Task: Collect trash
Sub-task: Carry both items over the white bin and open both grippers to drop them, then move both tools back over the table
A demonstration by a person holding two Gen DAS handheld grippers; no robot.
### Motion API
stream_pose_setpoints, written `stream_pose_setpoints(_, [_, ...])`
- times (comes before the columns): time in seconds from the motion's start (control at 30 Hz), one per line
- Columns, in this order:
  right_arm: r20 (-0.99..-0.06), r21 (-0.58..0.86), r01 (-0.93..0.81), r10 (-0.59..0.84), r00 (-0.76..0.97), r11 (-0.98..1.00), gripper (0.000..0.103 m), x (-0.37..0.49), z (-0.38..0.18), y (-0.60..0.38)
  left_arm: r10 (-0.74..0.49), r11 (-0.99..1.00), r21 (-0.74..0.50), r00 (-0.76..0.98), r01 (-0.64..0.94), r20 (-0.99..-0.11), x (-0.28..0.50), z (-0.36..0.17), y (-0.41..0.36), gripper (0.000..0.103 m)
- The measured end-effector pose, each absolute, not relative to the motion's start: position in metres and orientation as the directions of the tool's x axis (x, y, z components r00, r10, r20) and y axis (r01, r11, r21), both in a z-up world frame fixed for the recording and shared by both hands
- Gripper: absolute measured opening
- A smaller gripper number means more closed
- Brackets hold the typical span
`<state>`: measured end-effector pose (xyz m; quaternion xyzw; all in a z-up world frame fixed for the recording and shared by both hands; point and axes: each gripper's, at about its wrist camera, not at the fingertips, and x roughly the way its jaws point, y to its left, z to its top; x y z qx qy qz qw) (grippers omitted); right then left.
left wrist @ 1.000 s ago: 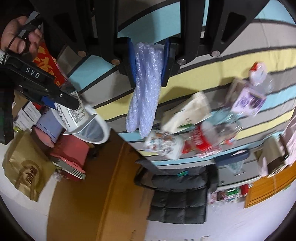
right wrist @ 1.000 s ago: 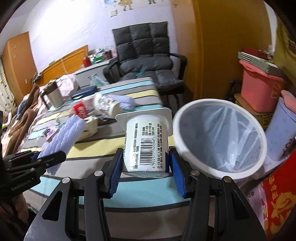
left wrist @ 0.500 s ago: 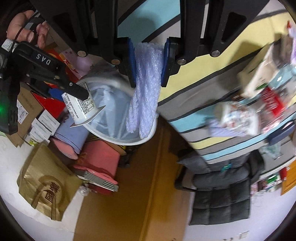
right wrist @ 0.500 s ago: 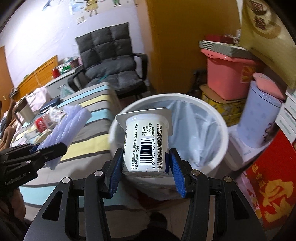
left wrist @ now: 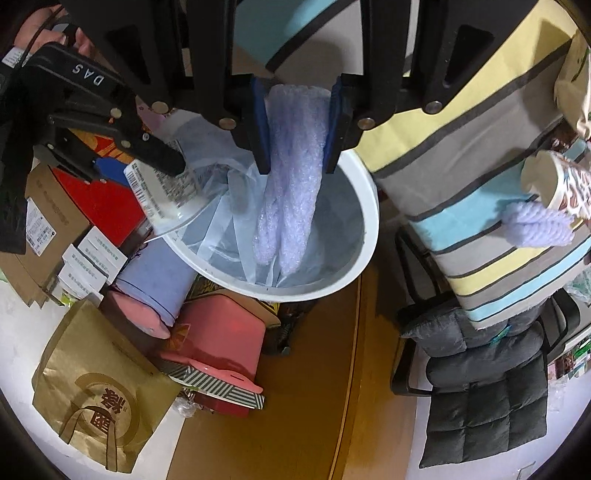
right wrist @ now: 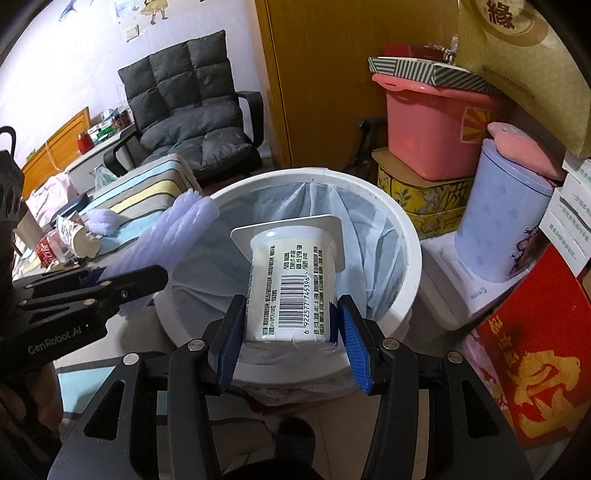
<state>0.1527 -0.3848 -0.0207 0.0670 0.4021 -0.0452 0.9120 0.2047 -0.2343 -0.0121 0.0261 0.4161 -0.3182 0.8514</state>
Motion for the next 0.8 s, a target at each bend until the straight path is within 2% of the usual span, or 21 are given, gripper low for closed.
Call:
stream_pose_setpoints(0.1, [-0.74,0.086,0.138,-0.029,0.673,0.987,0.052,0.155,-0.022,-0.386,-0.517,0.805,-0.217,0.473,0.552,-0.713,0.207,-0.01,-0.233,0.054])
stream_pose_setpoints(0.2, [-0.733,0.088,0.141,-0.031,0.679,0.986,0.058,0.154,-0.021,-0.388,-0.527,0.805,-0.227,0.485,0.548,-0.698,0.208,-0.006,-0.233,0.058])
stream_pose_setpoints(0.53, [-0.703,0.113,0.11,0.001,0.712,0.987,0.059,0.145,-0.005,-0.377,-0.518,0.83,-0.237,0.541,0.504,-0.662,0.196,0.008,-0.203,0.06])
stream_pose_setpoints(0.67, [-0.685,0.11,0.047,0.041,0.727,0.993,0.066,0.14,0.003,-0.358,-0.482,0.858,-0.217,0.586,0.466,-0.652,0.183,0.014,-0.18,0.06])
stream_pose_setpoints(0.8, [-0.677,0.097,-0.021,0.082,0.731,0.995,0.067,0.135,0.007,-0.337,-0.45,0.884,-0.22,0.622,0.413,-0.641,0.17,0.018,-0.155,0.06])
